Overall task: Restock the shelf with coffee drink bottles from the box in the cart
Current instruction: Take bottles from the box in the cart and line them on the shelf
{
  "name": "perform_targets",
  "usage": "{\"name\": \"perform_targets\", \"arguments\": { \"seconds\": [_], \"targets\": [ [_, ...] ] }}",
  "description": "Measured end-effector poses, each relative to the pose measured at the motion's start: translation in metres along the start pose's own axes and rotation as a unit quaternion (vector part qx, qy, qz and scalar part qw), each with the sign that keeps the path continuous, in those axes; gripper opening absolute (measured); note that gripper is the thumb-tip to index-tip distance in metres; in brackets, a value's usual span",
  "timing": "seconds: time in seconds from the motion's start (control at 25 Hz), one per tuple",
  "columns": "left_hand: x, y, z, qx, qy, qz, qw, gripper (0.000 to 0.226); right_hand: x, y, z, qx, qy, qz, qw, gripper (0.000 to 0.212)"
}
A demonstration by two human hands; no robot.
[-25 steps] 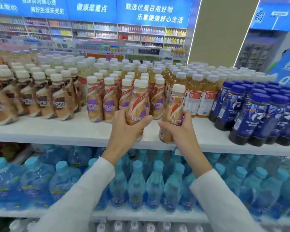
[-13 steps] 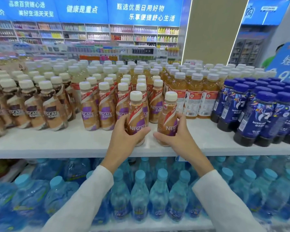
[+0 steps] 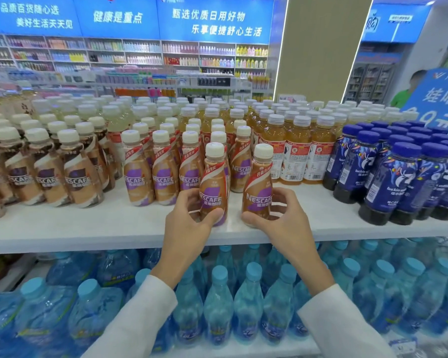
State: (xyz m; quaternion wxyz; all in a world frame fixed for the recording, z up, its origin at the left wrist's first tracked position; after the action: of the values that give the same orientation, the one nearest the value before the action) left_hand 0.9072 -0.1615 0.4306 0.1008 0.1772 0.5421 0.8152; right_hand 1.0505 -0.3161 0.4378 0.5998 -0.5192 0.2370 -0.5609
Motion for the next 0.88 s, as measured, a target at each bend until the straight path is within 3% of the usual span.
{"name": "perform_targets", "arguments": {
  "seconds": [0.2, 0.88],
  "targets": [
    [0.003, 0.0, -0.002, 0.001, 0.015, 0.003, 1.0, 0.056, -0.013, -0.004, 0.015, -0.011, 0.017, -0.017, 1.0, 0.063],
    [0.117, -0.032, 0.021, 0.013, 0.118, 0.027, 0.993, 0.053, -0.052, 0.003, 0.047, 0.033, 0.044, -0.038, 0.998, 0.062]
  ]
}}
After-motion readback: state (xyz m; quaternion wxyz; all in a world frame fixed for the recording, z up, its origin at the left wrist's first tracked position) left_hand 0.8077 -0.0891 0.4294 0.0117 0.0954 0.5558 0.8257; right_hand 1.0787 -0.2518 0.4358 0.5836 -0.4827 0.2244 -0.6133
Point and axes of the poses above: each hand's wrist, its own z-axis towards the middle knuckle, its own x-axis out of the back of the hand, y = z × x, the point moved 4 cm from there along z, towards the middle knuckle, and after that the axes turned 9 degrees about y, right-handed, at the moved point
